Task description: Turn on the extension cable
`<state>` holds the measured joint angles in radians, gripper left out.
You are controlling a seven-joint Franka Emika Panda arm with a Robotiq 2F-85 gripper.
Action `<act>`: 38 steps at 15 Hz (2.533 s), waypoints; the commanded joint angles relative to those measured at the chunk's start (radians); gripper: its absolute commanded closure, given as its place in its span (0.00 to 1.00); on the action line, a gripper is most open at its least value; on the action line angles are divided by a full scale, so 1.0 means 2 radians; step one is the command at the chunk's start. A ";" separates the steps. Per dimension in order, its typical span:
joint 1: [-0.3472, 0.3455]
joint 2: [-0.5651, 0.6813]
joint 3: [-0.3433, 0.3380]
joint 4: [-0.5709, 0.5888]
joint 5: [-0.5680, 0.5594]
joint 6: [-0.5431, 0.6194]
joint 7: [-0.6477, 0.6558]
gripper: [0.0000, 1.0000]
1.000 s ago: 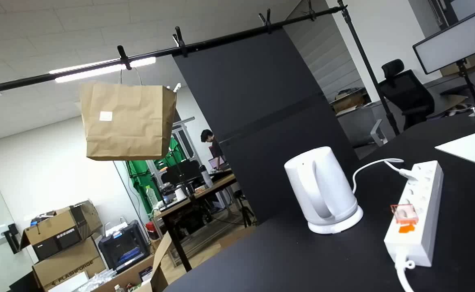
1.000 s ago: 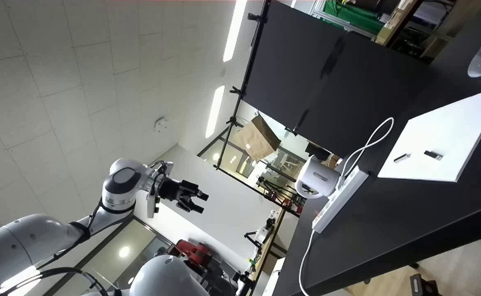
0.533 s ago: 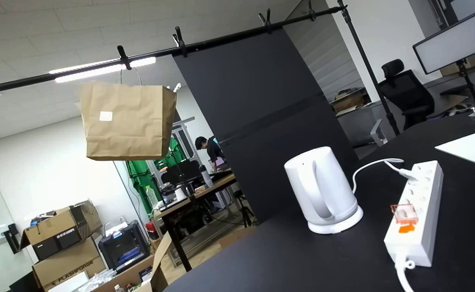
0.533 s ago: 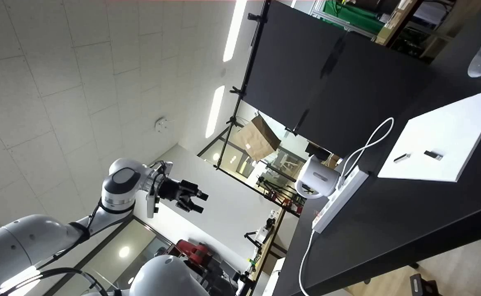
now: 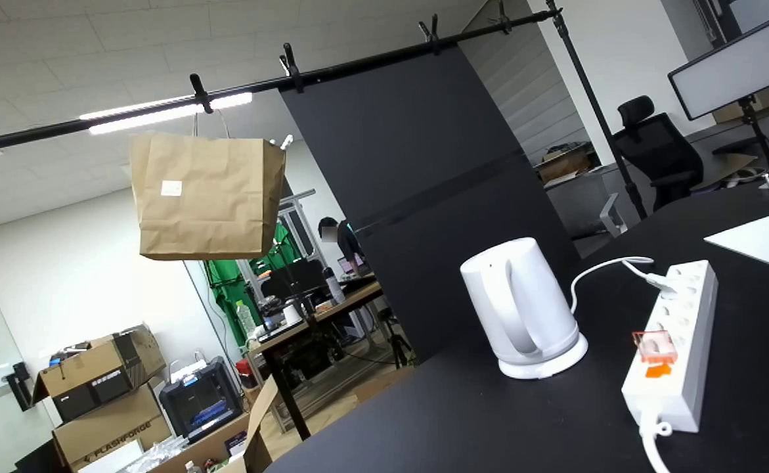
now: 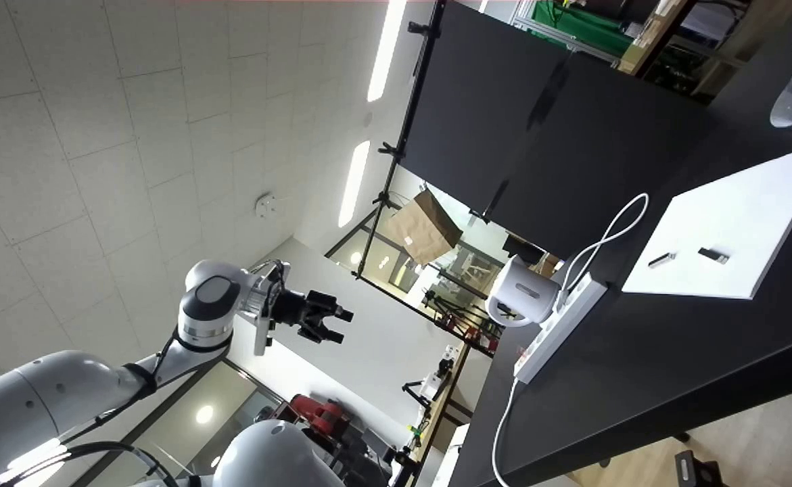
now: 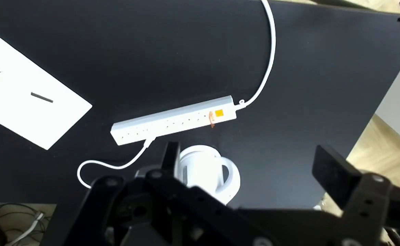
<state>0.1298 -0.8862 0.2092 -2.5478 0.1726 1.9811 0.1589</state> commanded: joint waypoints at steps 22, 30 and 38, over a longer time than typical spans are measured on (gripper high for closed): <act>0.022 0.156 -0.019 -0.045 -0.005 0.229 -0.052 0.00; 0.036 0.280 -0.025 -0.024 -0.026 0.337 -0.132 0.00; 0.020 0.473 -0.023 0.069 -0.084 0.417 -0.144 0.69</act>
<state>0.1764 -0.0758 0.1724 -2.5209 0.0318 2.8108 -0.1176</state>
